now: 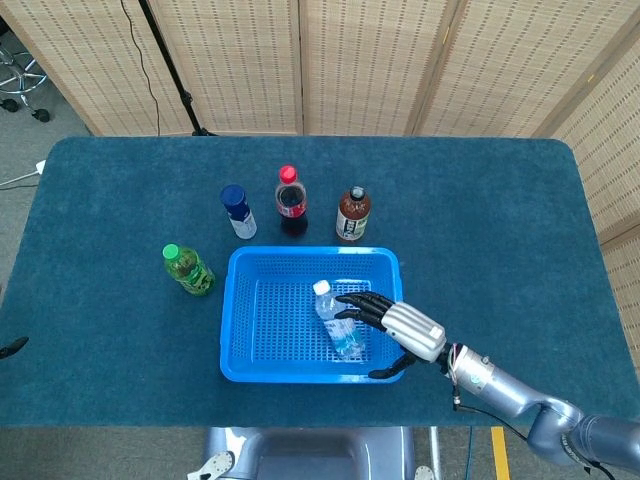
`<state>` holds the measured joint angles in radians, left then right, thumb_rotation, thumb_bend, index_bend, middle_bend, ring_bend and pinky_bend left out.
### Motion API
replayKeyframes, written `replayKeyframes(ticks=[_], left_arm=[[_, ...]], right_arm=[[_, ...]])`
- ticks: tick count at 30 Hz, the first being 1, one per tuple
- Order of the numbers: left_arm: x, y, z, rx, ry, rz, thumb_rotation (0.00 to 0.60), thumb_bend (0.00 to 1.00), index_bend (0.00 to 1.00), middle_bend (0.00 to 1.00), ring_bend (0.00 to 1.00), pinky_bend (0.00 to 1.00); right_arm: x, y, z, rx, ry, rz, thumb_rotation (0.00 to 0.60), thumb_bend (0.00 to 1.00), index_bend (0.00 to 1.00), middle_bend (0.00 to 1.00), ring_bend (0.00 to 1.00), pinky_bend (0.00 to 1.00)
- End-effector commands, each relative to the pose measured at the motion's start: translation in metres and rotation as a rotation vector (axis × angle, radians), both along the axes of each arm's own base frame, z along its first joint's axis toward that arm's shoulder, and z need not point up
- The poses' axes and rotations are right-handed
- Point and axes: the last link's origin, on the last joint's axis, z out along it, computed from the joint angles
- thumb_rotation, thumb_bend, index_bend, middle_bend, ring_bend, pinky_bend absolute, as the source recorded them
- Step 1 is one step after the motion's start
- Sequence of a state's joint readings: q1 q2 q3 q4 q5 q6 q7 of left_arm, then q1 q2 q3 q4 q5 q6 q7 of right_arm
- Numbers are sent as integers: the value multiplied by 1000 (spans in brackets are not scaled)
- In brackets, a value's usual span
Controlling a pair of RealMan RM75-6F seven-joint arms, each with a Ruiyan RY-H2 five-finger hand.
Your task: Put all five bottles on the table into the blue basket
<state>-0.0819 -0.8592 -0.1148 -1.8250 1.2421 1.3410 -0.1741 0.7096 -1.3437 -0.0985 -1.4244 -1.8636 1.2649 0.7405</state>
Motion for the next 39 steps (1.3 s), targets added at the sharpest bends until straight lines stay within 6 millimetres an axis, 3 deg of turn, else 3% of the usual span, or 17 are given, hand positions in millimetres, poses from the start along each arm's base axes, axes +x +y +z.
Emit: replayKeyframes(ticks=[1,5,9,15,21,25,32,36,39], left_arm=[[0,1,1,3,-8,-14,600,67,0,0,0,0],[-1,4,1,7,-27,-40,600,67,0,0,0,0],[-3,11,-1,2,-65,-79,600,61,0,0,0,0],[-16,38,-12,-25,-145,-119,600,56,0,0,0,0],[-25,74,-30,-73,-289,-171,600,39,0,0,0,0],[-22,91,-49,-130,-377,-238,600,33,0,0,0,0],[-6,113,-92,-229,-469,-298,600,32,0,0,0,0],[10,127,-129,-340,-509,-313,600,20,0,0,0,0],[16,137,-145,-352,-527,-318,600,3,0,0,0,0]], right_arm=[[-2,6,17,-31,-6,5,600,0,83,0,0,12],[-6,11,40,-82,6,-7,600,0,6,0,0,0],[-19,15,70,-196,54,-51,600,0,0,0,0,0],[-66,24,101,-407,172,-221,600,0,0,0,0,0],[-101,53,110,-457,214,-341,600,0,0,0,0,0],[-113,71,111,-489,212,-378,600,0,0,0,0,0],[-115,82,115,-549,263,-345,600,0,0,0,0,0],[-113,81,116,-542,243,-345,600,0,0,0,0,0],[-113,80,114,-542,236,-336,600,0,0,0,0,0]])
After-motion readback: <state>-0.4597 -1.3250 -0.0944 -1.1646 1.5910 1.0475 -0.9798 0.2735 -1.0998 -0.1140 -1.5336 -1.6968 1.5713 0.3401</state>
